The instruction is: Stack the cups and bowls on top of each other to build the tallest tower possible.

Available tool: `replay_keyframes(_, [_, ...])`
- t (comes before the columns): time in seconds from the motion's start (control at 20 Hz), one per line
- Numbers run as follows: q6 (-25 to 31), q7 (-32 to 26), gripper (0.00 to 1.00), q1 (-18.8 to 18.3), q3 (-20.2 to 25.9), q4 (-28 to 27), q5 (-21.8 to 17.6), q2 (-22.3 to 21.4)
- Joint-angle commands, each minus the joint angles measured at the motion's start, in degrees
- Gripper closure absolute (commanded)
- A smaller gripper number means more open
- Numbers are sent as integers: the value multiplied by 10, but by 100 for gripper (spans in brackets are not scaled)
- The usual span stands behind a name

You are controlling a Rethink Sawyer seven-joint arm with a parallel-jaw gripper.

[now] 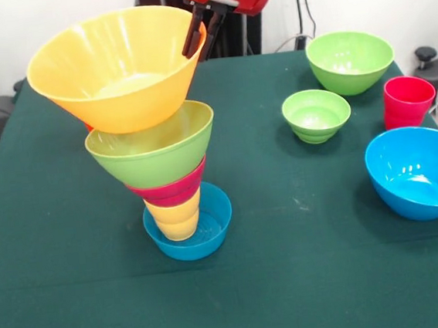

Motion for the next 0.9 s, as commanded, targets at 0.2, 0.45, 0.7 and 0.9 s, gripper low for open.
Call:
replay_keyframes(0.2, [-12,68,100,9,25,-24,14,27])
replay_keyframes(0.45, [-7,76,100,15,24,-30,21,33])
replay_keyframes(0.7, [-22,88,100,23,18,-26,23,39])
replay_keyframes(0.9, [-37,90,100,26,10,-25,23,44])
